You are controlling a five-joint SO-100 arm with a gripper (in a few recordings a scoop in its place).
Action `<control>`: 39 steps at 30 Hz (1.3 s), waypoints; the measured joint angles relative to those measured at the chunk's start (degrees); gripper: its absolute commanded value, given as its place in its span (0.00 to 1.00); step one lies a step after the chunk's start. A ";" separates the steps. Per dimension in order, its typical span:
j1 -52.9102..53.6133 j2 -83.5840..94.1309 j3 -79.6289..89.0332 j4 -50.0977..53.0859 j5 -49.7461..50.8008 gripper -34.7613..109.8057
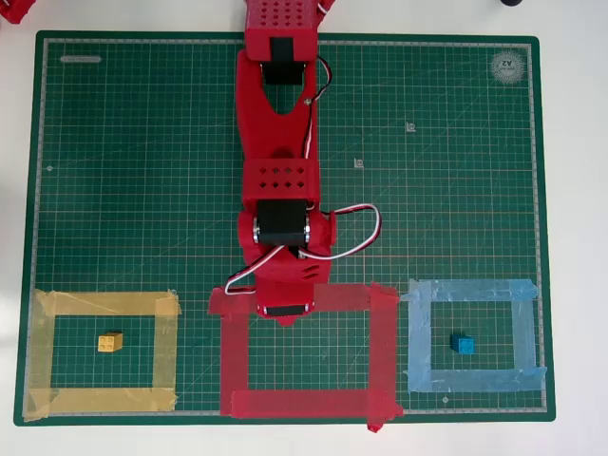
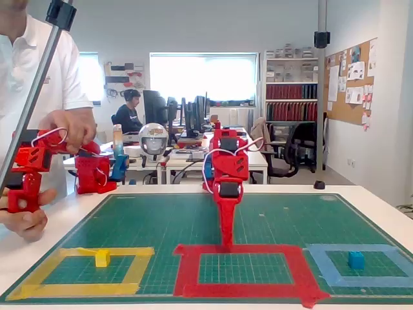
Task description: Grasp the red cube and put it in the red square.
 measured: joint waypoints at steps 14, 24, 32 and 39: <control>0.62 -0.35 -0.62 0.00 1.67 0.26; 0.62 -0.70 -0.97 0.00 1.67 0.28; 0.62 -1.49 -0.97 0.00 1.67 0.29; 0.62 -2.20 -1.58 0.00 1.67 0.29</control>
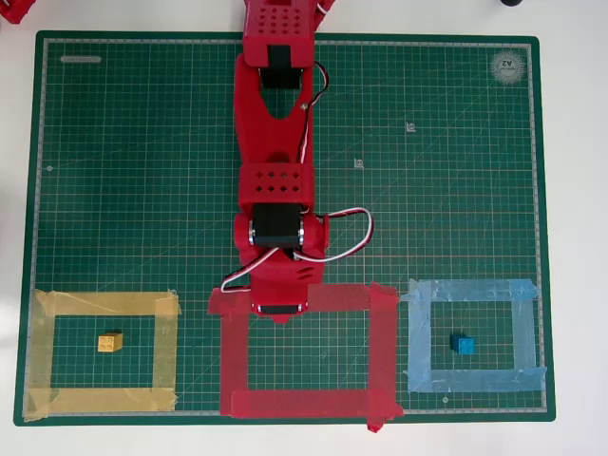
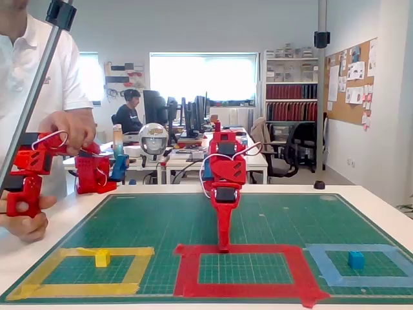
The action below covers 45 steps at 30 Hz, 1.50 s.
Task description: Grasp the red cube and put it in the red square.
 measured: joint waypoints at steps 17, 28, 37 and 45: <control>0.00 0.00 0.00 0.00 -0.09 0.32; 0.00 0.00 0.00 0.00 -0.09 0.33; 0.00 0.00 -1.23 0.00 -0.09 0.36; 0.00 0.00 -3.60 -0.18 -0.44 0.36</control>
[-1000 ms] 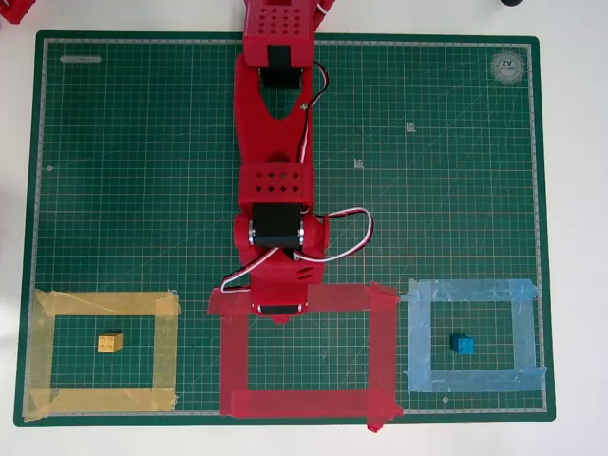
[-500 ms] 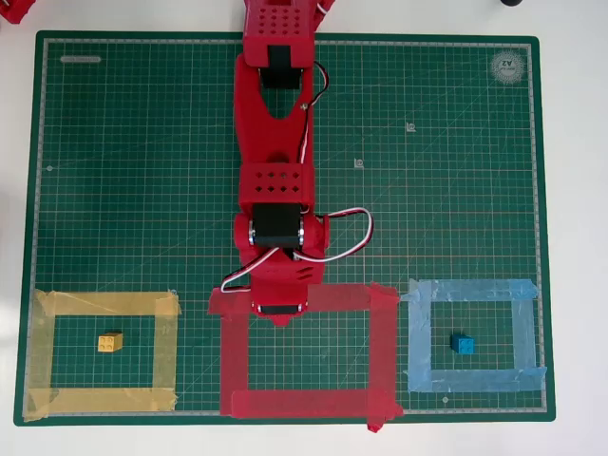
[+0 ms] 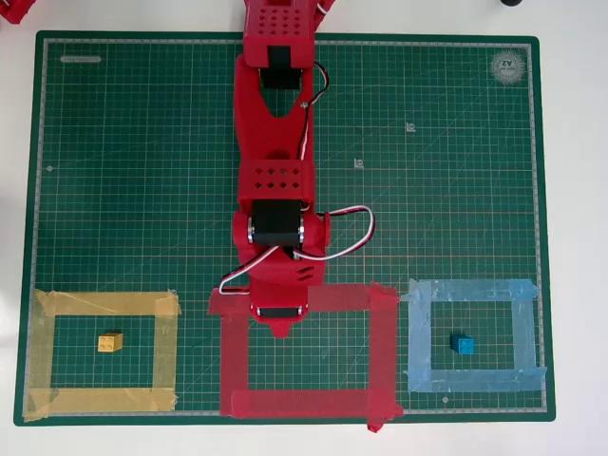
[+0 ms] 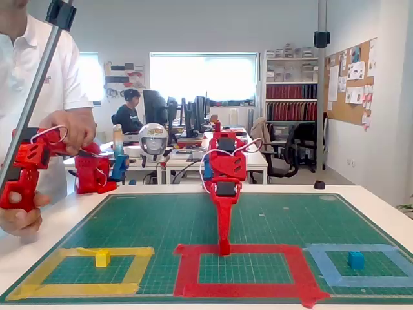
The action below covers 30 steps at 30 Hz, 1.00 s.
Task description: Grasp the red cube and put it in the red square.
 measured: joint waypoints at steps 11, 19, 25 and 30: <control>0.00 0.00 -2.55 -2.55 -1.05 0.37; 0.00 5.36 0.53 -2.55 -9.58 0.35; -0.88 28.04 19.42 -3.60 -38.41 0.24; -0.44 40.08 43.33 -9.84 -67.06 0.24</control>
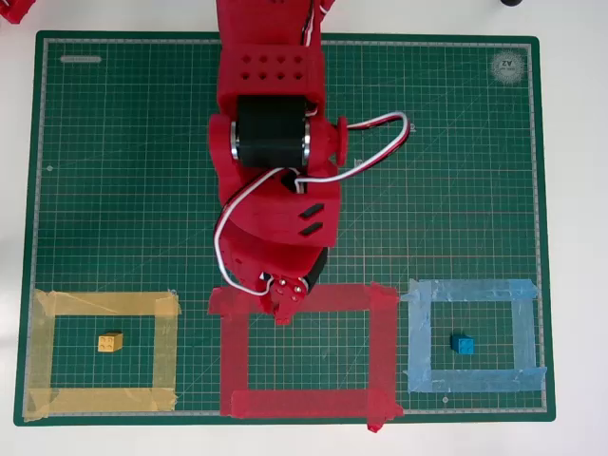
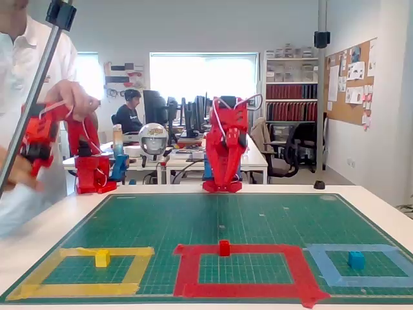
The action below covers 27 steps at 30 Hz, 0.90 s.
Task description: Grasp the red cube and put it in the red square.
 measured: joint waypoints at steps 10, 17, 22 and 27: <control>4.22 -4.22 24.17 -20.48 -26.19 0.24; 4.48 -7.73 24.17 -26.28 -28.21 0.24; 3.69 -7.73 24.17 -27.07 -28.21 0.24; 1.93 -7.73 24.17 -27.16 -28.21 0.24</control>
